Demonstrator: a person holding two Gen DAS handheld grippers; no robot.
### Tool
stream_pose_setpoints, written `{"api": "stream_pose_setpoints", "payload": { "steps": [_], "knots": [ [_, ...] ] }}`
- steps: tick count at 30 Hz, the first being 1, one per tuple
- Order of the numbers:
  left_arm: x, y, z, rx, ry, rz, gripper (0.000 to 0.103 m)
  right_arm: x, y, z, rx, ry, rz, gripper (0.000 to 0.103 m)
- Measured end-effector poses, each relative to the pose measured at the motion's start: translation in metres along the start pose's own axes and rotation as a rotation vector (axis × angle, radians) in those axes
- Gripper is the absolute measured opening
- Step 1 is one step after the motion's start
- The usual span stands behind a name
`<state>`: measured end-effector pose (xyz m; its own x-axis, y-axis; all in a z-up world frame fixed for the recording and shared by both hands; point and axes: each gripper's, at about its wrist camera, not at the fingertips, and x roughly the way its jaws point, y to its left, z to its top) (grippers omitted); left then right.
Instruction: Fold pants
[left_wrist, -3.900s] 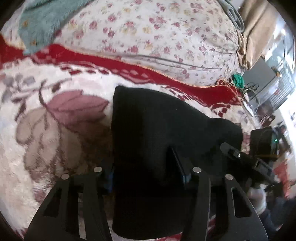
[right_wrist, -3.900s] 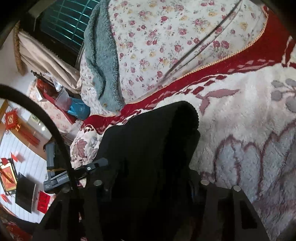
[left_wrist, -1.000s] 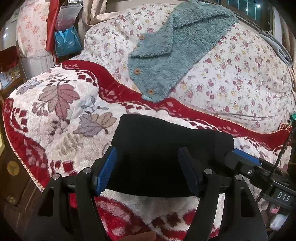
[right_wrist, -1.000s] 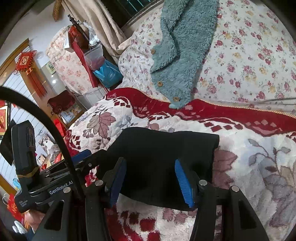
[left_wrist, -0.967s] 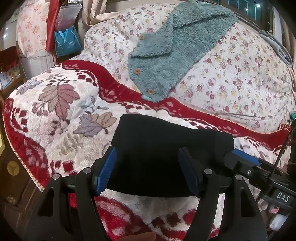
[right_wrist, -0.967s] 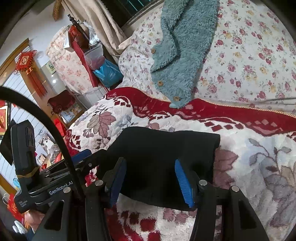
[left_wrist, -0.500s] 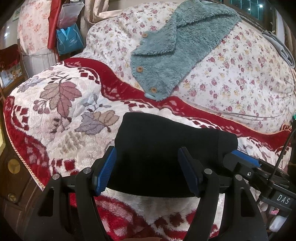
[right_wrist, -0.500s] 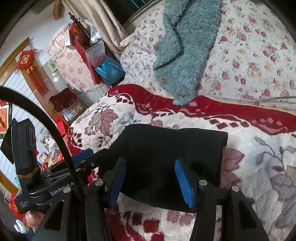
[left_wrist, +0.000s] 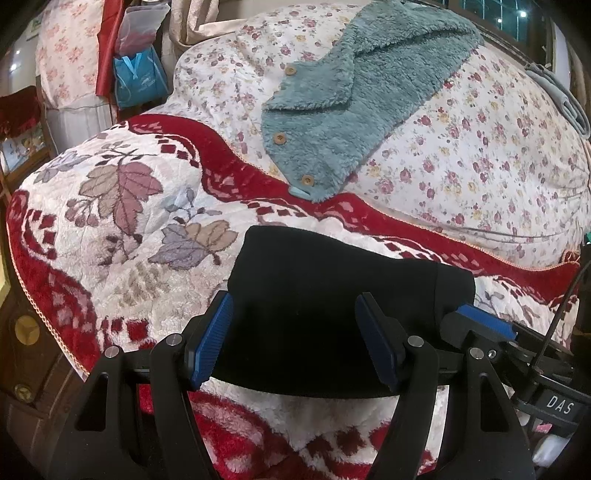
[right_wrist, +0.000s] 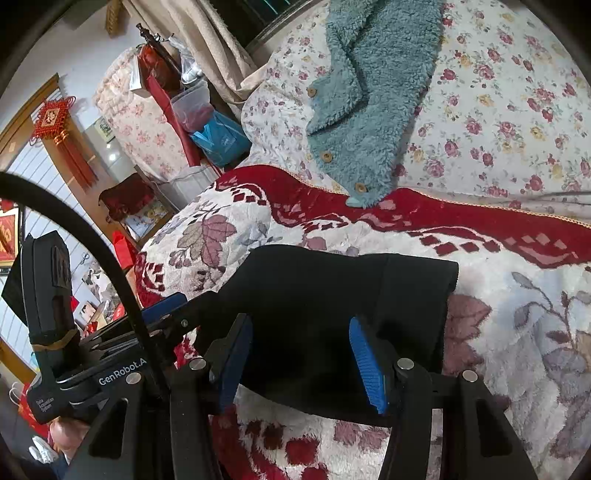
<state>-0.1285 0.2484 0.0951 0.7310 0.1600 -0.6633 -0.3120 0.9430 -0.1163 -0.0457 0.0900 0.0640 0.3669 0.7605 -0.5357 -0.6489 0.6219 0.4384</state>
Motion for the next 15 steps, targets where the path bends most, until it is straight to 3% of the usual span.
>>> {"api": "stream_pose_setpoints", "payload": {
  "steps": [15],
  "knots": [
    [-0.009, -0.024, 0.003, 0.052, -0.022, 0.008, 0.070, -0.020, -0.024, 0.000, 0.061, -0.035, -0.002, 0.053]
  ]
}}
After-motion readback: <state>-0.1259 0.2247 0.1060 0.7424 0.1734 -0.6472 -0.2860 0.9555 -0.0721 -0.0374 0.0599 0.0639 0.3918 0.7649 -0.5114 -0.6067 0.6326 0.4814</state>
